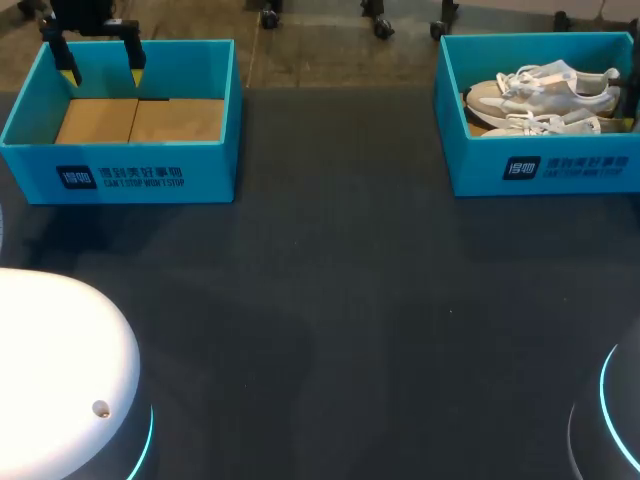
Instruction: Take the shoe out of the shoebox, open the shoe tongue, remove and reinsert the insole, then place the shoe into the shoebox
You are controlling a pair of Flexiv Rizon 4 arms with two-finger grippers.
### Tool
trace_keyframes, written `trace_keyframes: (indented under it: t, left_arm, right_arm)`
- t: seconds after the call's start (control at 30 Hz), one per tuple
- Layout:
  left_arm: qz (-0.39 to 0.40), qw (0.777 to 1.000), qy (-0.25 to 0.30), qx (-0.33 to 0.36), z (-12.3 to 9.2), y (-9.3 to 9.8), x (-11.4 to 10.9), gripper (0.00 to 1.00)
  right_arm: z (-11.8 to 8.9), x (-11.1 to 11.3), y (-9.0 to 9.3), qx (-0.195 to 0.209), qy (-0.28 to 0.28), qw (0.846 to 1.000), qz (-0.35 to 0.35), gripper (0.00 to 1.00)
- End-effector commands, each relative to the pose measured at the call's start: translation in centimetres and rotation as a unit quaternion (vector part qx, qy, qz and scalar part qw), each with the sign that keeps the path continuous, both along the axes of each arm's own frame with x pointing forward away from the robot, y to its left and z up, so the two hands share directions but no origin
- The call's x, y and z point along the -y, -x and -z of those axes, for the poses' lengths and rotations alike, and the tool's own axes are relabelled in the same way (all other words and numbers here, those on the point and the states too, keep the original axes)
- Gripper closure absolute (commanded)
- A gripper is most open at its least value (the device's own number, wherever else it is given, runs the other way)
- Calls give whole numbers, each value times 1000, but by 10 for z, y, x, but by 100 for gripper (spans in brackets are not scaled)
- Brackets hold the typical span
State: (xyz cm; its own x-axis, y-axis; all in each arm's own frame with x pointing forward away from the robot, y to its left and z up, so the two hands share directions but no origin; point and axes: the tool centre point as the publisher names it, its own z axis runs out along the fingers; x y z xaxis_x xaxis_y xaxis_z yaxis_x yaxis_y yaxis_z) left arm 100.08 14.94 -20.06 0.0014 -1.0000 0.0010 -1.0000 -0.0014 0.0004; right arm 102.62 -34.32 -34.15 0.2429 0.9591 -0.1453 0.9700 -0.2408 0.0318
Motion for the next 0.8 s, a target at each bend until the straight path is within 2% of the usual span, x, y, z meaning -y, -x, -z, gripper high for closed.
trace_keyframes:
  t: [0.03, 0.23, 0.27, 0.3, 0.37, 0.6, 0.8]
  left_arm:
    - [0, 1000, 0, 0, 0, 0, 0, 0]
    - [0, 1000, 0, 0, 0, 0, 0, 0]
    - [0, 1000, 0, 0, 0, 0, 0, 0]
    - [0, 1000, 0, 0, 0, 0, 0, 0]
    - [0, 1000, 0, 0, 0, 0, 0, 0]
    - [0, 1000, 0, 0, 0, 0, 0, 0]
    - [0, 1000, 0, 0, 0, 0, 0, 0]
  right_arm:
    - [16, 1, -6, -12, 1, 1000, 1, 68]
    - [25, 0, -1, -19, 4, 1000, 9, 73]
    - [25, 0, -1, -21, 7, 1000, 10, 81]
    - [25, 0, -1, -23, 13, 1000, 10, 100]
    - [21, 0, -1, -24, 19, 999, 10, 100]
    - [-19, -8, 5, -30, 34, 999, 8, 100]
    - [-68, -17, 10, -23, 49, 999, 4, 100]
